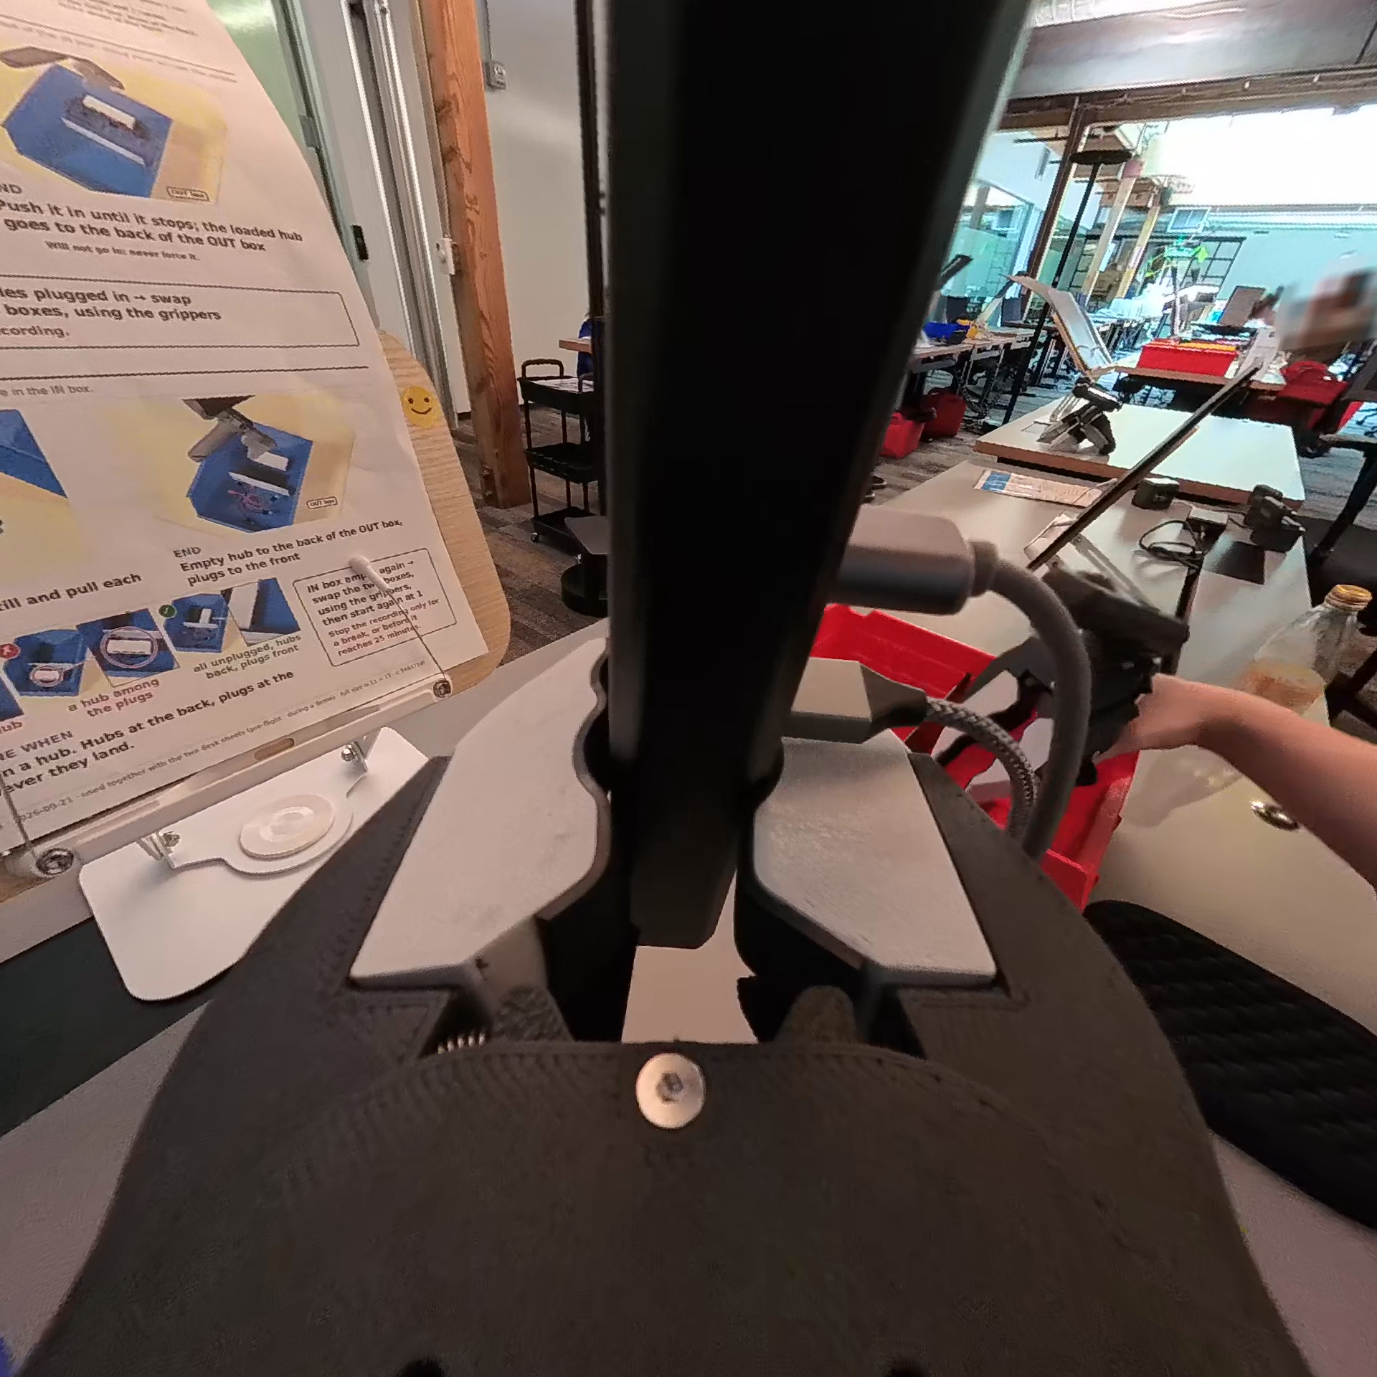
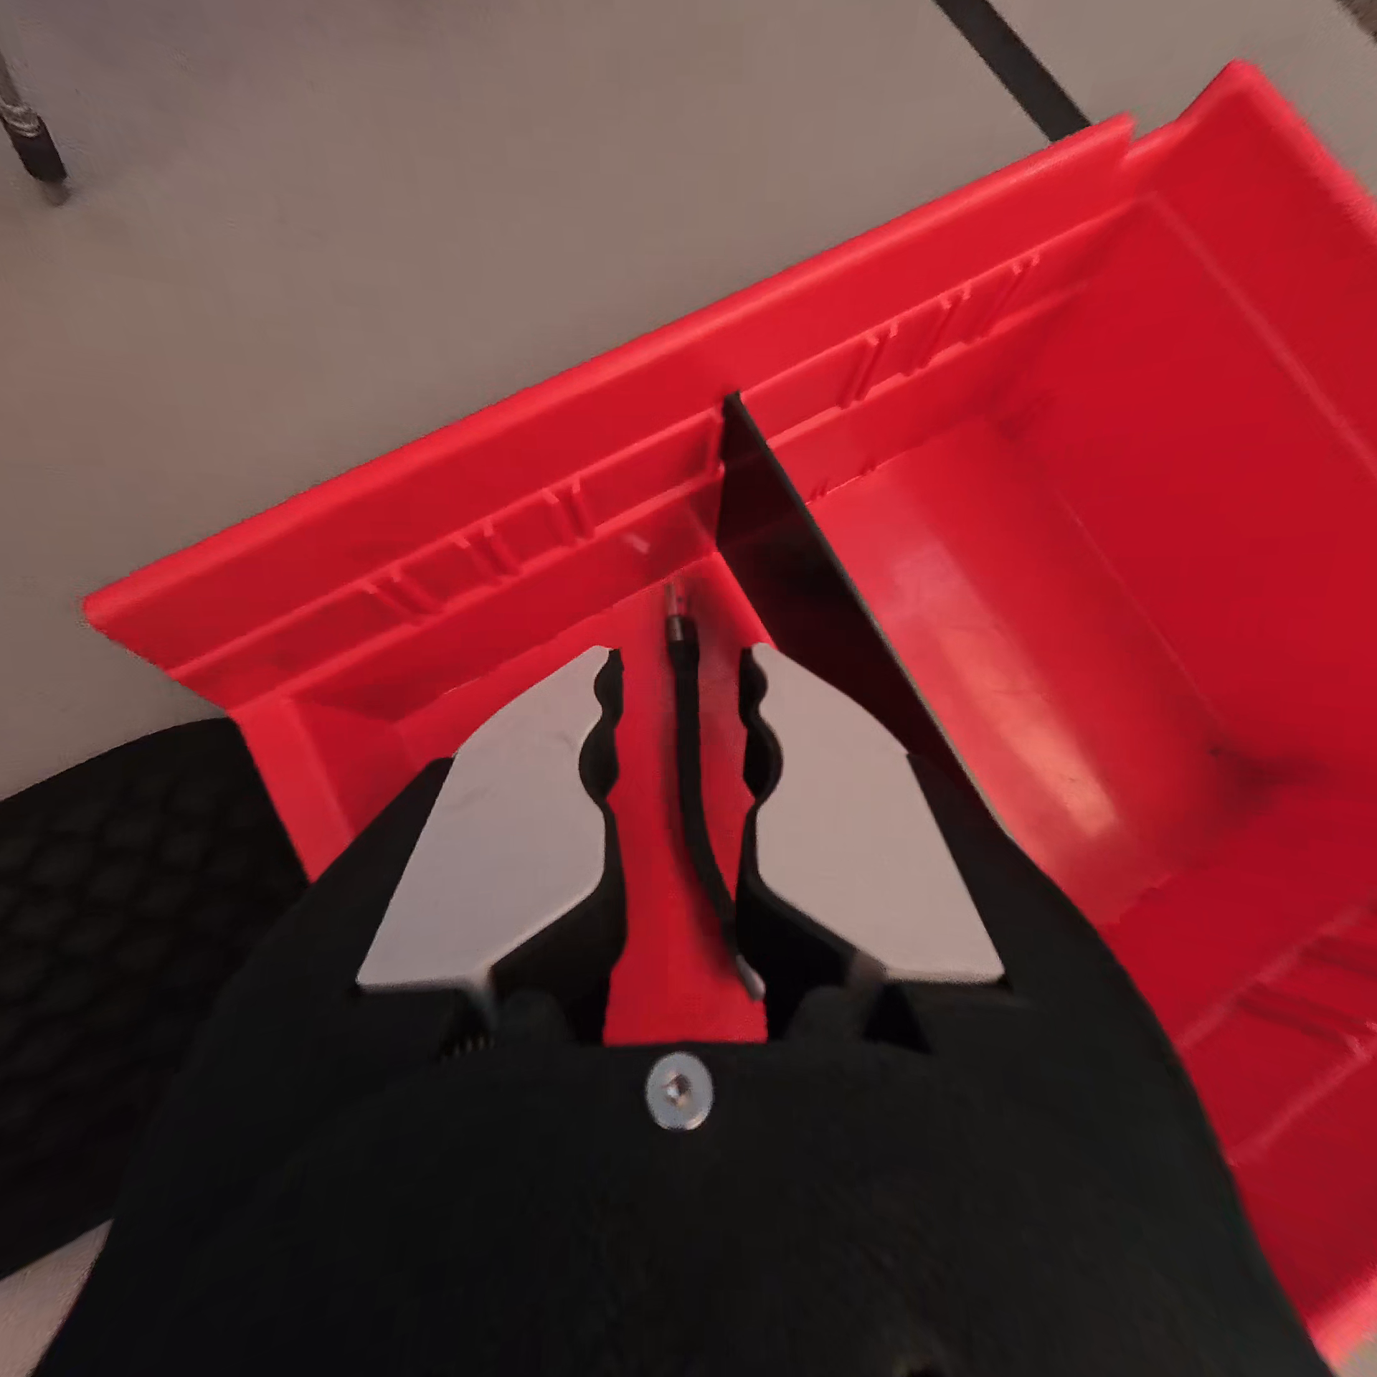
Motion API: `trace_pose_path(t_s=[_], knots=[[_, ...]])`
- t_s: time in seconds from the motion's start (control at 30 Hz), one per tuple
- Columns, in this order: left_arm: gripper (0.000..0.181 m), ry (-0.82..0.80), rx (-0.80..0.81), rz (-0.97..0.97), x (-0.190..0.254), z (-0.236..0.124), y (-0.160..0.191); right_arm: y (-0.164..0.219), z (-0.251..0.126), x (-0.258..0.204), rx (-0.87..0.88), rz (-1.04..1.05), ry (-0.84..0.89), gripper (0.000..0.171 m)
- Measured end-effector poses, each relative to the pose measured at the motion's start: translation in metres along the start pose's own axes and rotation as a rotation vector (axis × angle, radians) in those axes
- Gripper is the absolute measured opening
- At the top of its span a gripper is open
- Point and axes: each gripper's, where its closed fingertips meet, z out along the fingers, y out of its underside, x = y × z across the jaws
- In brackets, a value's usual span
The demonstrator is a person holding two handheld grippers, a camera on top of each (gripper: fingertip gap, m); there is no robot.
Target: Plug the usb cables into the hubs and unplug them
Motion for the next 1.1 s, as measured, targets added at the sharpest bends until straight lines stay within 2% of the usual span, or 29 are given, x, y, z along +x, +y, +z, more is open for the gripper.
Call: trace_pose_path(t_s=[0.07,0.13,0.2,0.27,0.33,0.37,0.5,0.6,0.73,0.93,1.1], knots=[[0.032,0.014,-0.008,0.013,0.004,0.003,0.001,-0.017,-0.017,0.001,0.048,0.001,0.037,0.031],[0.032,0.025,-0.011,0.037,0.010,0.007,0.003,-0.060,-0.044,0.000,0.190,-0.025,0.144,0.030],[0.031,0.021,-0.014,0.064,0.015,0.013,0.005,-0.130,-0.086,-0.006,0.472,-0.103,0.370,0.031],[0.031,0.004,-0.018,0.089,0.020,0.018,0.007,-0.196,-0.137,-0.035,0.863,-0.161,0.579,0.030],[0.031,-0.025,-0.022,0.109,0.023,0.023,0.010,-0.238,-0.166,-0.073,1.137,-0.184,0.698,0.023],[0.031,-0.038,-0.029,0.118,0.023,0.025,0.012,-0.255,-0.165,-0.092,1.191,-0.200,0.691,0.022],[0.032,-0.102,-0.051,0.146,0.018,0.029,0.018,-0.312,-0.123,-0.137,1.192,-0.173,0.540,0.028],[0.031,-0.106,-0.055,0.118,0.014,0.031,0.020,-0.331,-0.092,-0.141,1.131,-0.128,0.498,0.028],[0.031,-0.114,-0.058,0.117,0.009,0.031,0.021,-0.338,-0.061,-0.130,1.019,-0.072,0.481,0.026],[0.031,-0.124,-0.073,0.115,0.003,0.032,0.025,-0.343,-0.048,-0.126,1.015,0.028,0.357,0.025],[0.031,-0.123,-0.073,0.120,0.002,0.032,0.025,-0.347,-0.039,-0.126,0.971,0.024,0.318,0.024]])
